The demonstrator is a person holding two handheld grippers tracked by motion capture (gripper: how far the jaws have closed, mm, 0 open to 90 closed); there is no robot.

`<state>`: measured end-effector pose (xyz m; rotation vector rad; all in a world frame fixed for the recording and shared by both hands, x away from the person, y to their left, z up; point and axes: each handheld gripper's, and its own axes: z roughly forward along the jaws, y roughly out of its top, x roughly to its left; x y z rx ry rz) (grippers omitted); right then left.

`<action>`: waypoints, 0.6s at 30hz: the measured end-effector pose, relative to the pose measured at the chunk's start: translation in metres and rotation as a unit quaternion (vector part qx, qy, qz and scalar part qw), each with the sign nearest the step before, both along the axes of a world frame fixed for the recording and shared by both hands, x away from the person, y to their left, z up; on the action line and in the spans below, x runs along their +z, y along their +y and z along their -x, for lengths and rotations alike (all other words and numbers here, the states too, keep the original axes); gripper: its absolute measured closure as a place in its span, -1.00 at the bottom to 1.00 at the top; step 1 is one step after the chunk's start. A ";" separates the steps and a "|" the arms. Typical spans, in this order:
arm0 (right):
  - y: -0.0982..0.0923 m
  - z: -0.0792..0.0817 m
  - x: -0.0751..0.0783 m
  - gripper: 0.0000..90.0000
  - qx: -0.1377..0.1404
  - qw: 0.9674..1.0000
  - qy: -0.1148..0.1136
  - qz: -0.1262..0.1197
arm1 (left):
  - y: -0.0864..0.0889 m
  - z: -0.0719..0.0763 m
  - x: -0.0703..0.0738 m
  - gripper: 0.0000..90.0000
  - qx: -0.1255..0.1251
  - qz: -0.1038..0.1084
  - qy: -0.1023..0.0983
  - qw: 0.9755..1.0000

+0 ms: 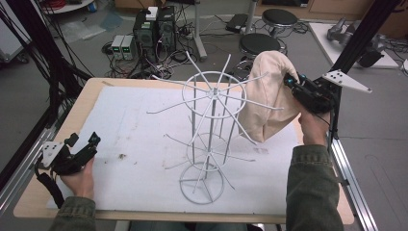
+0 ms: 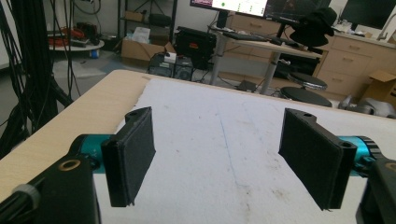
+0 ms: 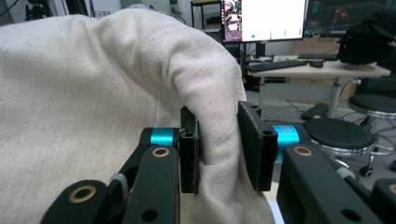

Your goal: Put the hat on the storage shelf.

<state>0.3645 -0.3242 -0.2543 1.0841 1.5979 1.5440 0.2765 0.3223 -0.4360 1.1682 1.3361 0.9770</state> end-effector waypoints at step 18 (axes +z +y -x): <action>-0.016 0.027 0.028 0.55 0.028 0.998 -0.048 -0.003 | 0.000 0.001 -0.001 -0.41 -0.002 0.004 0.002 1.000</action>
